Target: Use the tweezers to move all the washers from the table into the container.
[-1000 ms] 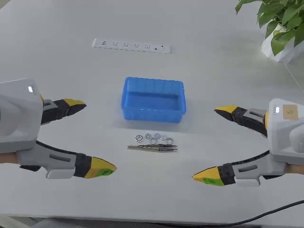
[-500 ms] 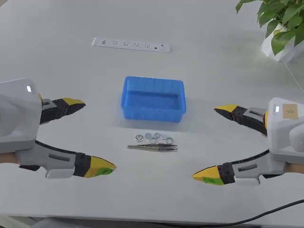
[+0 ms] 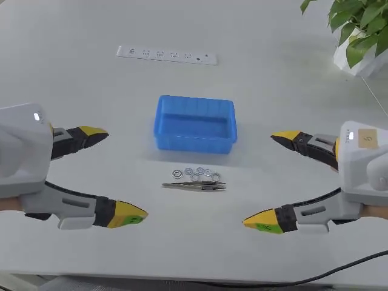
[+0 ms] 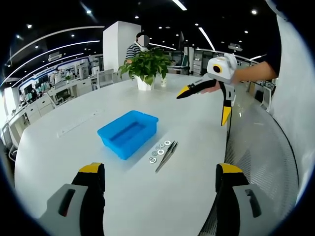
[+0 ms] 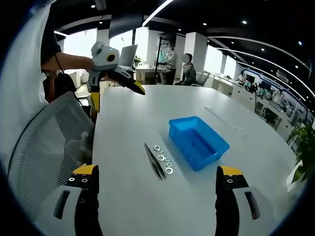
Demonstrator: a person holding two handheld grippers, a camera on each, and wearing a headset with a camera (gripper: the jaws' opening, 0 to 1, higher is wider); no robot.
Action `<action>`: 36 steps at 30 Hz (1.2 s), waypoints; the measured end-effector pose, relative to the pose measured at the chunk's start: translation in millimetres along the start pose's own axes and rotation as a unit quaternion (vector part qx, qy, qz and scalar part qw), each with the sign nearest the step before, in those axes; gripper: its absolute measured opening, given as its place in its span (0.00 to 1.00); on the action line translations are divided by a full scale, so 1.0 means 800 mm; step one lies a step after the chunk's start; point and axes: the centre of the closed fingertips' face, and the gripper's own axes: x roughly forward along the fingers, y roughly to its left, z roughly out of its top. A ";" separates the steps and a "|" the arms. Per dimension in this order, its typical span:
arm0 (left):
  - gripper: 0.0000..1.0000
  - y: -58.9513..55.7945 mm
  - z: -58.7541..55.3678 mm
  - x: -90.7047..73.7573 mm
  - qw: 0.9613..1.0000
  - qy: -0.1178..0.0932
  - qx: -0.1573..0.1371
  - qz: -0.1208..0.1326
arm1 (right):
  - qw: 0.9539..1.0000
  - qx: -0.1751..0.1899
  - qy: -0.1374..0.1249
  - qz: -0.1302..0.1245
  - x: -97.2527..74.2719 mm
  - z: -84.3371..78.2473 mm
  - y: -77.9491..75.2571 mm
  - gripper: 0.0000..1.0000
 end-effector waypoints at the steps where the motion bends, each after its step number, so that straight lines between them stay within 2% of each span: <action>1: 0.99 0.000 -0.001 0.000 1.000 0.001 0.001 0.000 | 1.000 0.000 0.001 0.001 0.000 0.000 0.001 1.00; 10: 0.99 0.000 -0.005 0.000 1.000 0.005 0.001 0.000 | 1.000 -0.002 0.001 0.001 0.000 -0.001 0.001 1.00; 14: 0.99 0.007 0.001 -0.001 1.000 -0.004 0.011 0.016 | 1.000 -0.003 -0.003 -0.002 -0.001 0.001 -0.001 1.00; 18: 0.99 0.010 0.005 -0.001 1.000 -0.010 0.013 0.019 | 1.000 -0.003 -0.004 -0.006 -0.001 0.002 -0.004 0.99; 23: 0.98 0.011 0.004 0.000 1.000 -0.011 0.001 0.020 | 1.000 -0.001 -0.002 -0.012 -0.001 0.001 -0.008 0.98; 27: 0.95 0.008 0.006 0.001 1.000 -0.016 -0.002 0.014 | 1.000 0.002 -0.004 -0.010 0.000 0.002 -0.008 0.93; 30: 0.91 0.004 0.013 0.001 0.999 -0.036 -0.018 0.005 | 1.000 0.007 -0.009 -0.002 0.001 0.004 -0.006 0.88; 36: 0.88 0.001 0.010 0.004 0.999 -0.030 -0.025 -0.006 | 1.000 0.014 -0.002 0.008 0.007 -0.001 -0.005 0.81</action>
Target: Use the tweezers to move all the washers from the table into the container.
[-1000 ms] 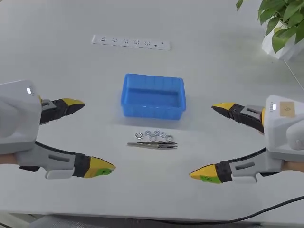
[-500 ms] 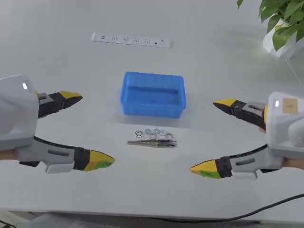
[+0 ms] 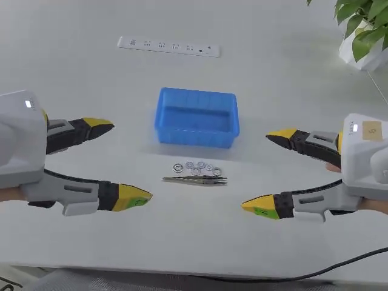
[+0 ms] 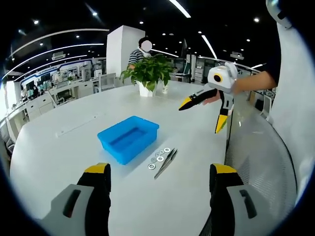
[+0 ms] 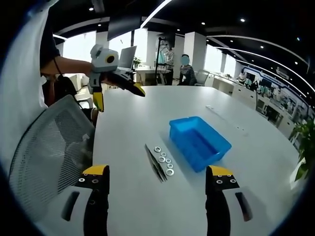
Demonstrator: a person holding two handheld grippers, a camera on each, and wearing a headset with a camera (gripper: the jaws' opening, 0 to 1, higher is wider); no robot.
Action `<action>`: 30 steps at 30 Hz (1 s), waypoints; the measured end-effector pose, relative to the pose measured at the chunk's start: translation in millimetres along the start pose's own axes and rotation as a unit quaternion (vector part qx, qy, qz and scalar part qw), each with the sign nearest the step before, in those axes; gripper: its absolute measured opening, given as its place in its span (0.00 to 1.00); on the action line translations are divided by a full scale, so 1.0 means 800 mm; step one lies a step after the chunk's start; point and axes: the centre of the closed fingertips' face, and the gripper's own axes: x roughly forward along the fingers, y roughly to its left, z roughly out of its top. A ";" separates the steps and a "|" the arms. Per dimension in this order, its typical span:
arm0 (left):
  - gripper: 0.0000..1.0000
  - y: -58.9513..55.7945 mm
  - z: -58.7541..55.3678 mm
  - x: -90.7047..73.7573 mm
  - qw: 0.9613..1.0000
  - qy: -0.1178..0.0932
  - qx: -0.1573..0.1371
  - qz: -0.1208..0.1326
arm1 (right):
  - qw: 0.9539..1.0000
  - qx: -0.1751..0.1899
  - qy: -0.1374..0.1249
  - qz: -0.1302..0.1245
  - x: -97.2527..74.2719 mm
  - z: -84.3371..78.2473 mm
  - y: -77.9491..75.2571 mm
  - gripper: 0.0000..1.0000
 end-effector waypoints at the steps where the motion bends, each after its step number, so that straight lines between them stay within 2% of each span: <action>1: 0.88 -0.001 -0.001 0.001 1.000 0.000 -0.003 -0.003 | 1.000 -0.001 0.003 0.002 0.001 -0.001 0.001 0.80; 7: 0.86 -0.006 -0.004 0.012 1.000 0.005 0.002 -0.012 | 1.000 0.002 0.004 0.011 0.005 -0.002 0.003 0.76; 9: 0.86 -0.017 0.001 0.018 1.000 -0.002 0.003 -0.028 | 1.000 0.003 0.008 0.014 0.006 -0.004 0.004 0.75; 11: 0.86 -0.021 0.001 0.022 0.999 -0.002 0.010 -0.033 | 1.000 0.006 0.013 0.018 0.009 -0.007 0.004 0.75; 15: 0.82 -0.019 -0.006 0.033 0.999 0.002 0.019 -0.032 | 0.999 0.006 0.021 0.024 0.016 -0.012 0.005 0.72; 16: 0.82 -0.020 -0.007 0.036 0.999 -0.002 0.006 -0.037 | 0.999 0.010 0.027 0.028 0.019 -0.014 0.006 0.71; 17: 0.82 -0.022 -0.005 0.039 0.999 -0.015 -0.011 -0.042 | 0.999 0.006 0.027 0.028 0.021 -0.014 0.005 0.70; 19: 0.80 -0.021 -0.007 0.045 0.998 -0.027 -0.023 -0.047 | 0.999 0.001 0.029 0.034 0.028 -0.014 0.007 0.69; 21: 0.76 -0.017 -0.019 0.052 0.999 -0.016 -0.023 -0.043 | 0.999 -0.007 0.035 0.037 0.032 -0.015 0.008 0.66; 24: 0.76 -0.022 -0.024 0.061 0.997 -0.021 -0.049 -0.052 | 0.999 -0.008 0.033 0.042 0.040 -0.014 0.008 0.63; 28: 0.68 -0.019 -0.033 0.075 0.999 -0.009 -0.024 -0.043 | 0.998 -0.016 0.038 0.050 0.052 -0.015 0.009 0.61; 30: 0.67 -0.021 -0.040 0.081 0.999 0.004 -0.008 -0.050 | 0.998 -0.016 0.042 0.055 0.058 -0.017 0.009 0.60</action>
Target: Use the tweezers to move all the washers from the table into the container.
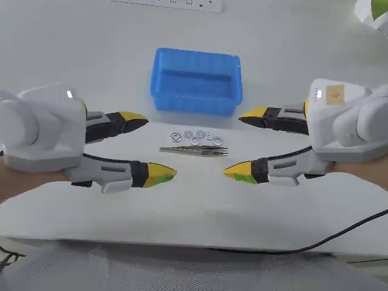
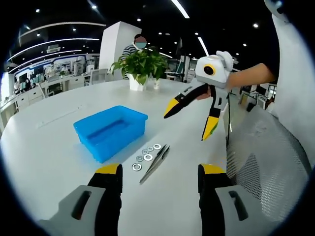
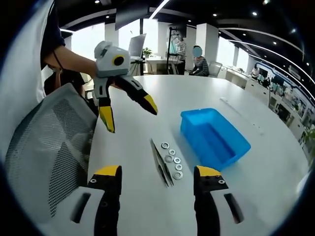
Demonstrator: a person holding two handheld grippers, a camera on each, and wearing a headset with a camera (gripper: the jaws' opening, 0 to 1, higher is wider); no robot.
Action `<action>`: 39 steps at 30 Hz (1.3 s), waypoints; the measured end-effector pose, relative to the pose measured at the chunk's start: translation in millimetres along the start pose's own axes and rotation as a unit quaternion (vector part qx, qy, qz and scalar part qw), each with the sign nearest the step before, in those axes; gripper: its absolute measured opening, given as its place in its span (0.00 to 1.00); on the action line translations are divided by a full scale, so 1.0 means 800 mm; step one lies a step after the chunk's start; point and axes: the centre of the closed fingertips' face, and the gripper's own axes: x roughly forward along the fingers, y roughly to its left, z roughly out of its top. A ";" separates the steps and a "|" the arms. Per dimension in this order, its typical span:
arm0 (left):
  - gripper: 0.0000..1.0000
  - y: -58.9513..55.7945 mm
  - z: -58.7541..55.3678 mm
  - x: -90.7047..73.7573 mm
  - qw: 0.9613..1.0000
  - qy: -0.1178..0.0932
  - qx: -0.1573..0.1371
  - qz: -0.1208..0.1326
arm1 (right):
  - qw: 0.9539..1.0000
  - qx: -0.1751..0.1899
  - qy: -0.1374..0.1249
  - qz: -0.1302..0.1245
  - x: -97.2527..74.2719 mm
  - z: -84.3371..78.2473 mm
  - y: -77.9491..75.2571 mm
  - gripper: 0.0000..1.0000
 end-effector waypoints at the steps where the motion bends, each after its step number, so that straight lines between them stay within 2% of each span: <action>1: 0.67 -0.001 -0.001 0.003 1.000 0.000 0.000 -0.005 | 1.000 -0.003 0.003 0.000 0.003 -0.001 -0.001 0.59; 3: 0.65 -0.001 -0.006 0.008 1.000 0.009 0.002 -0.012 | 1.000 -0.006 0.010 -0.003 0.008 -0.005 -0.003 0.57; 7: 0.59 0.007 -0.017 0.016 0.999 0.030 0.015 -0.011 | 1.000 -0.007 0.020 0.000 0.017 -0.010 -0.004 0.51; 10: 0.58 0.011 -0.016 0.021 1.000 0.026 0.004 -0.011 | 0.999 -0.013 0.029 0.006 0.028 -0.015 -0.002 0.47; 12: 0.56 0.009 -0.017 0.026 0.999 0.032 0.010 -0.019 | 0.999 -0.018 0.038 0.012 0.035 -0.019 -0.001 0.44; 13: 0.55 0.002 -0.022 0.029 0.998 0.044 0.004 -0.038 | 0.999 -0.022 0.043 0.017 0.041 -0.021 0.000 0.43; 14: 0.54 -0.001 -0.025 0.031 0.998 0.051 0.009 -0.047 | 0.998 -0.025 0.045 0.021 0.044 -0.022 0.001 0.42; 17: 0.53 -0.002 -0.032 0.038 0.996 0.069 0.022 -0.056 | 0.998 -0.035 0.053 0.030 0.055 -0.022 0.002 0.41; 20: 0.52 0.002 -0.034 0.044 0.996 0.072 0.019 -0.056 | 0.997 -0.038 0.058 0.040 0.064 -0.021 0.003 0.37; 24: 0.49 0.008 -0.037 0.048 0.995 0.080 0.020 -0.053 | 0.993 -0.069 0.080 0.046 0.073 -0.029 0.000 0.35; 29: 0.43 0.010 -0.042 0.052 0.994 0.092 0.027 -0.059 | 0.992 -0.065 0.087 0.058 0.078 -0.032 0.003 0.30; 33: 0.40 0.006 -0.046 0.053 0.989 0.112 0.057 -0.074 | 0.991 -0.073 0.089 0.062 0.079 -0.033 0.004 0.28; 37: 0.37 0.005 -0.051 0.055 0.986 0.123 0.071 -0.082 | 0.990 -0.081 0.100 0.063 0.081 -0.038 0.004 0.25; 38: 0.37 0.004 -0.049 0.057 0.986 0.118 0.081 -0.089 | 0.988 -0.087 0.108 0.064 0.082 -0.041 0.004 0.24; 39: 0.37 0.007 -0.051 0.056 0.986 0.126 0.076 -0.082 | 0.989 -0.084 0.104 0.064 0.082 -0.042 0.002 0.23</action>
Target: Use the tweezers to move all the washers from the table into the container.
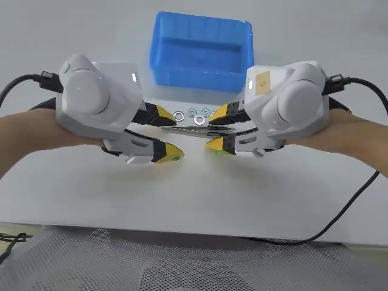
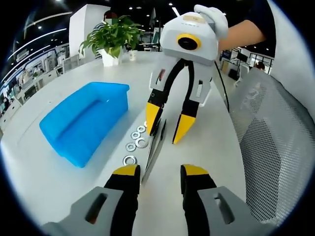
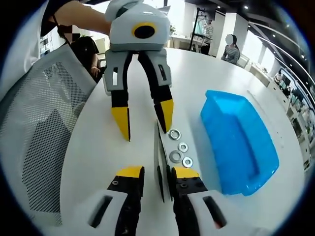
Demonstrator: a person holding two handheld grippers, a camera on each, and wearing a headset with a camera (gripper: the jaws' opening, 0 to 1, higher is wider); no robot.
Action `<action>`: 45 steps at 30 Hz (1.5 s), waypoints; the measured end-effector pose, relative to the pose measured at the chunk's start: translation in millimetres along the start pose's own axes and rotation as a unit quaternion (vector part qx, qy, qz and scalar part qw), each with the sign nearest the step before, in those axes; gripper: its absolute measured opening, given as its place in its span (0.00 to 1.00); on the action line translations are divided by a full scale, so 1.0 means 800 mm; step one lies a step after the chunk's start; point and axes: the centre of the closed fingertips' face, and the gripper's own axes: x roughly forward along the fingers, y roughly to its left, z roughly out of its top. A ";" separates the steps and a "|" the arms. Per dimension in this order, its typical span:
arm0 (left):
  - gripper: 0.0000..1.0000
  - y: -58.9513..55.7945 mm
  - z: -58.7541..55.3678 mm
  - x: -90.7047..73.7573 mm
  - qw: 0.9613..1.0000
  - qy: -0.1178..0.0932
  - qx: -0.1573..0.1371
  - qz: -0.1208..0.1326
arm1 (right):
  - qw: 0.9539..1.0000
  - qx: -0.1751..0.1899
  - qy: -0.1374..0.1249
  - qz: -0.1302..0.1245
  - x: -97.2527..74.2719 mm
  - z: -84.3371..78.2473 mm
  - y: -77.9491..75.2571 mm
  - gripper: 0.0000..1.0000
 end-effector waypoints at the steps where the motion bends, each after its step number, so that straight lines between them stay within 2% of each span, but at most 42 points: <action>1: 0.37 0.003 0.001 0.000 1.000 0.002 0.007 0.004 | 1.000 0.002 0.003 -0.002 0.001 -0.001 -0.001 0.23; 4: 0.35 0.004 0.003 0.003 1.000 0.006 0.016 -0.001 | 1.000 -0.005 0.004 -0.003 0.006 -0.001 -0.002 0.19; 7: 0.31 0.003 0.003 0.005 0.999 0.019 0.041 -0.004 | 1.000 -0.012 0.006 0.005 0.010 0.001 0.003 0.13; 10: 0.30 0.004 0.004 0.006 0.998 0.025 0.054 -0.005 | 1.000 -0.015 0.006 0.005 0.009 0.003 0.003 0.12; 13: 0.29 0.002 0.003 0.007 0.998 0.032 0.057 -0.010 | 1.000 0.010 0.001 0.007 0.010 0.003 0.002 0.12; 19: 0.16 0.002 0.004 0.010 0.997 0.046 0.063 -0.009 | 1.000 0.008 0.002 0.009 0.009 0.004 0.002 0.12; 35: 0.09 0.005 0.007 0.015 0.995 0.060 0.079 -0.018 | 1.000 0.004 0.007 0.011 0.005 0.004 0.003 0.12; 40: 0.08 0.003 0.007 0.014 0.993 0.070 0.096 -0.023 | 1.000 -0.001 0.011 0.012 0.004 0.004 0.004 0.11; 41: 0.07 0.002 0.007 0.014 0.989 0.076 0.124 -0.025 | 1.000 -0.007 0.014 0.013 0.004 0.005 0.005 0.10; 42: 0.07 0.001 0.006 0.014 0.990 0.080 0.117 -0.026 | 1.000 -0.013 0.014 0.014 0.004 0.005 0.006 0.10; 45: 0.07 0.001 0.008 0.012 0.988 0.091 0.121 -0.028 | 1.000 -0.016 0.016 0.015 0.004 0.005 0.005 0.09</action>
